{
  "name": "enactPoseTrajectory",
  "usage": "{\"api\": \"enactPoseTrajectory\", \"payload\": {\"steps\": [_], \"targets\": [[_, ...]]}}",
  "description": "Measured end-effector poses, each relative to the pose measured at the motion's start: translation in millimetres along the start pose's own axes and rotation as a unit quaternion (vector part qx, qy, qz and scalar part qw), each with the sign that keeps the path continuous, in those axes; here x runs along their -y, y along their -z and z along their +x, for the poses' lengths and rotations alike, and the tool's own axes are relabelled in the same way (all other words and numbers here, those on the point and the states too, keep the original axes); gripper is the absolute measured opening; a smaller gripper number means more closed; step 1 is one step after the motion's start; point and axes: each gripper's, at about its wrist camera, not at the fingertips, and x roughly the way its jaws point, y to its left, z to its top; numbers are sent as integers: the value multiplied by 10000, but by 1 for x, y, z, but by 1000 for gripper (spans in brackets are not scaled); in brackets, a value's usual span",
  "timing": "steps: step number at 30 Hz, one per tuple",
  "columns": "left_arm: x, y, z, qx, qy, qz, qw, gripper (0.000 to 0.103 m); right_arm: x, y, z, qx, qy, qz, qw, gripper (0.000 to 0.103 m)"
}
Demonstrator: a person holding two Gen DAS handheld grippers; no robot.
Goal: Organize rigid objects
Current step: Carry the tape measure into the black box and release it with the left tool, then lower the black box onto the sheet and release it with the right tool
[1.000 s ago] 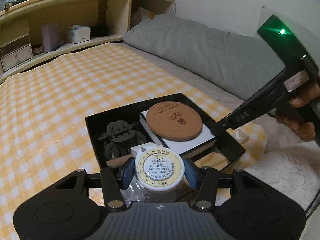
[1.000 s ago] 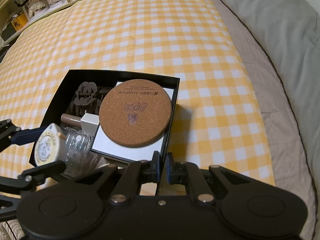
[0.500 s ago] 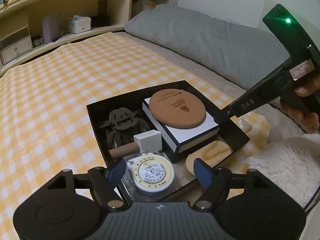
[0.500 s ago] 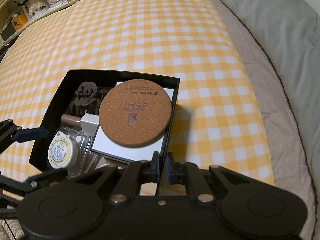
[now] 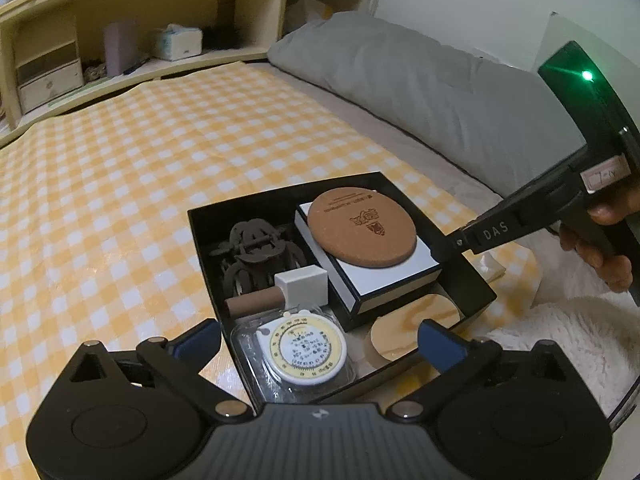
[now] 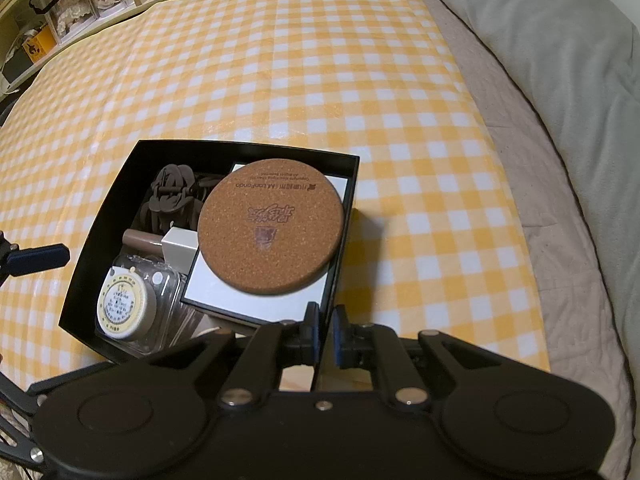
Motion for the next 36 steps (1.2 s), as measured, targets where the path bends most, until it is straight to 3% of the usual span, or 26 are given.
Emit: {"api": "enactPoseTrajectory", "payload": {"steps": [7,8,9,11,14,17,19,21,23,27,32,36], "targets": [[5,0,-6,-84,-10,-49,10000,103,1,0,0,35,0,5,10000,9],[5,0,-9,-85,-23,-49,9999,103,0,0,-2,42,61,-18,10000,13],[6,0,-11,-67,-36,-56,10000,103,0,-1,-2,6,126,-29,9999,18],[7,0,-19,-9,-45,-101,9999,103,-2,-1,-10,89,239,-80,9996,47],[7,-3,-33,88,-36,-200,9998,103,0,-6,-34,458,295,93,9985,66],[7,-7,-55,184,-197,-305,9992,103,4,-14,-62,843,132,564,9948,78],[7,-9,-72,284,-294,-369,9985,103,5,-15,-84,1077,-190,952,9894,84],[7,-10,-92,393,-392,-476,9973,103,1,-13,-104,1263,-369,1021,9860,90],[7,-11,-109,502,-438,-618,9959,103,-11,-6,-122,1433,-203,848,9858,98],[9,-10,-141,723,-615,-873,9916,103,-30,14,-151,1657,26,529,9847,101],[13,0,-173,998,-508,-1085,9878,103,-43,52,-191,2094,-137,491,9765,102],[25,11,-187,978,-889,-1014,9860,103,-54,84,-210,2436,38,389,9691,103]]}}
